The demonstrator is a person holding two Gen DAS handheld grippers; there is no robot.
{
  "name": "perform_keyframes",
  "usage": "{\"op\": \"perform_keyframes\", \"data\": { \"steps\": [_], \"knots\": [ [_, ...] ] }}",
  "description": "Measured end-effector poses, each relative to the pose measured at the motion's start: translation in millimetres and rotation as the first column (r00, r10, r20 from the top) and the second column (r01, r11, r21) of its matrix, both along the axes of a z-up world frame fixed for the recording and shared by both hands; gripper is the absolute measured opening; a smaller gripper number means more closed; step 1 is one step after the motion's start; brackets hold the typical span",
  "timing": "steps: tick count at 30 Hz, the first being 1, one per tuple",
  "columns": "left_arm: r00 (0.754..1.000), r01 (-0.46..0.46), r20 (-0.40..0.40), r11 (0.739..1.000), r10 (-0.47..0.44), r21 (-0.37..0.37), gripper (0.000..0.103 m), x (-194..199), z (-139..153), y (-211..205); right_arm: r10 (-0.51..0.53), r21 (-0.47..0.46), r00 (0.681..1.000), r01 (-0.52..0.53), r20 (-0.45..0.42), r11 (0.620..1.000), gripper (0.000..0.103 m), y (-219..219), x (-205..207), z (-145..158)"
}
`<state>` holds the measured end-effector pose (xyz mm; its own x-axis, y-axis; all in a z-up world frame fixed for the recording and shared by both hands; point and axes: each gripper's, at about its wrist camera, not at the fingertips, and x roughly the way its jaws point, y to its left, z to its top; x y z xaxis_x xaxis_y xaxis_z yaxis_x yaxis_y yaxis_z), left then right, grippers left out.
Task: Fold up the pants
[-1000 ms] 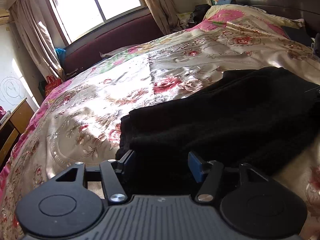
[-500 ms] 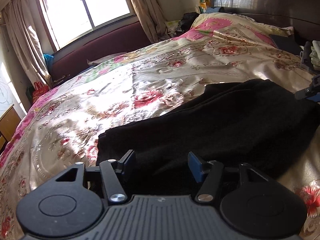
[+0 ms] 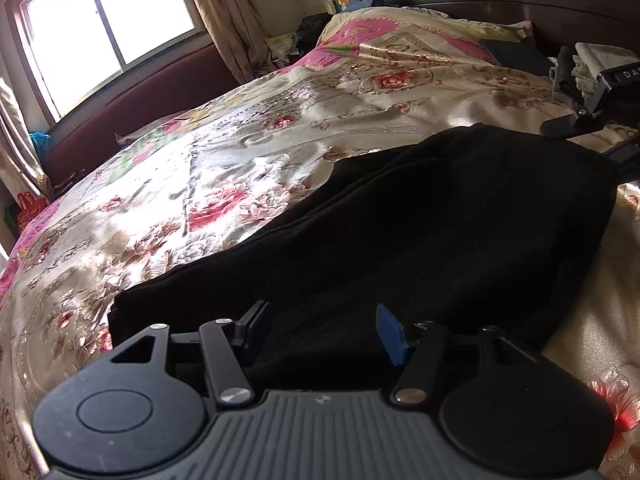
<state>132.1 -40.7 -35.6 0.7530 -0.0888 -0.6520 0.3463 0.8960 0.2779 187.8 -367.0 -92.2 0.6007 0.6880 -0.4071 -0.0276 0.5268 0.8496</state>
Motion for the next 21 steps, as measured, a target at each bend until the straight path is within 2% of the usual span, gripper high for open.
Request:
{"op": "perform_keyframes", "data": {
  "steps": [2, 4, 5, 6, 7, 9, 13, 18, 21],
  "knots": [
    [1.000, 0.009, 0.002, 1.000, -0.009, 0.013, 0.072, 1, -1, -3, -0.019, -0.102, 0.997, 0.011, -0.076, 0.995, 0.039, 10, 17, -13],
    [1.000, 0.005, -0.003, 1.000, -0.005, 0.017, 0.072, 4, -3, -5, -0.029, -0.079, 0.996, 0.023, -0.083, 0.997, 0.042, 18, 26, -20],
    [1.000, 0.004, -0.006, 1.000, -0.004, 0.016, 0.072, 5, -3, -5, -0.041, -0.065, 0.995, 0.035, -0.093, 0.997, 0.035, 22, 28, -18],
    [1.000, 0.004, -0.007, 1.000, -0.004, 0.020, 0.072, 5, -3, -4, -0.043, -0.065, 0.995, 0.037, -0.091, 0.997, 0.022, 24, 26, -12],
    [1.000, 0.005, -0.004, 1.000, -0.005, 0.027, 0.072, 5, -4, -4, -0.044, -0.051, 0.996, 0.040, -0.076, 0.998, 0.017, 24, 22, -6],
    [1.000, 0.020, -0.005, 0.999, -0.020, 0.025, 0.072, 3, -5, -4, -0.044, 0.019, 0.998, 0.045, -0.051, 0.999, 0.015, 21, 9, 8],
    [0.998, 0.021, -0.056, 1.000, -0.022, -0.020, 0.071, 8, -19, -3, -0.042, -0.019, 0.999, 0.041, -0.033, 0.999, 0.014, 38, 1, 37],
    [0.999, 0.005, -0.031, 0.995, -0.009, -0.099, 0.071, 3, -18, 11, -0.015, -0.134, 1.000, 0.015, -0.003, 0.991, 0.014, 84, 6, 93],
    [0.999, -0.035, 0.004, 0.993, 0.036, -0.112, 0.071, -2, -17, 32, 0.016, -0.316, 0.999, 0.001, 0.051, 0.949, 0.014, 127, 8, 126]
  ]
}}
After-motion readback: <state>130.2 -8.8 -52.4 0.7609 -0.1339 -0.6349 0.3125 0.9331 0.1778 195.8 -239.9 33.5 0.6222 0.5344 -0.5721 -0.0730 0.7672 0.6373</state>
